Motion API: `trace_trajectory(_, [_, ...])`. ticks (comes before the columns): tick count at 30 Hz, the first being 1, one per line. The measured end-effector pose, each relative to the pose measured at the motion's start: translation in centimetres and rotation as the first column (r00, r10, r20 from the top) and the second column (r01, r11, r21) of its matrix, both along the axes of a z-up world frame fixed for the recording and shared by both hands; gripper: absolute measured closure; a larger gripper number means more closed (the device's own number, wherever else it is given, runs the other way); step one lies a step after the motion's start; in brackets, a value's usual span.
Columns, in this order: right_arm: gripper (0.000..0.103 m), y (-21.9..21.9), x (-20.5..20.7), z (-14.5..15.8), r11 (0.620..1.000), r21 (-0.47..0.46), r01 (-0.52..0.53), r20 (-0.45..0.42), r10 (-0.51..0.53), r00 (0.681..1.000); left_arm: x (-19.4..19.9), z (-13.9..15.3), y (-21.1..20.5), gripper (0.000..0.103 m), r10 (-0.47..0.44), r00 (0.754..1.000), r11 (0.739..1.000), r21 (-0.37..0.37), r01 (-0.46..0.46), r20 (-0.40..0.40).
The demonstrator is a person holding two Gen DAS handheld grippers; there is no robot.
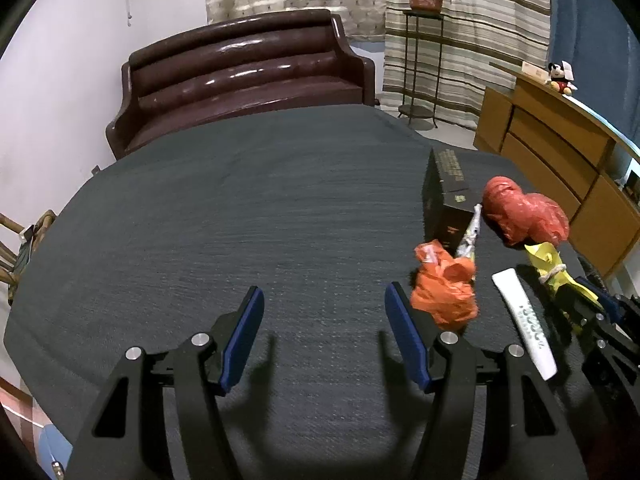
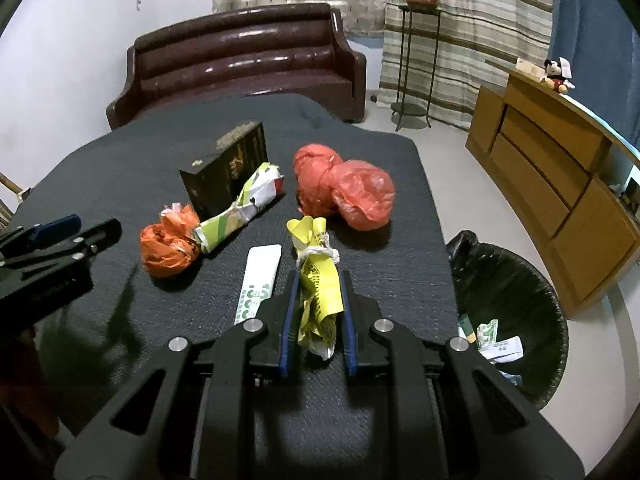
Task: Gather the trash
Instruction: 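Grasp the yellow wrapped packet with the right tool and lift it, then grasp the white green-lettered tube with the left tool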
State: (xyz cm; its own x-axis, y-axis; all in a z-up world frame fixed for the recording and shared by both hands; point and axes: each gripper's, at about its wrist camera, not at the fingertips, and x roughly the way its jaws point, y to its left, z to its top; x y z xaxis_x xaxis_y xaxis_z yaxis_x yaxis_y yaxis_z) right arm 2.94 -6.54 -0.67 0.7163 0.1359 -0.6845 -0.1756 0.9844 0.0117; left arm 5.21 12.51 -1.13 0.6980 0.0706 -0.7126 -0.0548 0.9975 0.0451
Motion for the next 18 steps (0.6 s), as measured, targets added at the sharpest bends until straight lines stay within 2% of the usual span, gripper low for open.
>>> trace_trajectory(18, [0.084, -7.0, -2.4, 1.4, 0.992, 0.041, 0.117, 0.061, -0.120, 0.991, -1.9, 0.5, -6.3, 0.041, -0.150, 0.989, 0.989, 0.019, 0.150, 0.012])
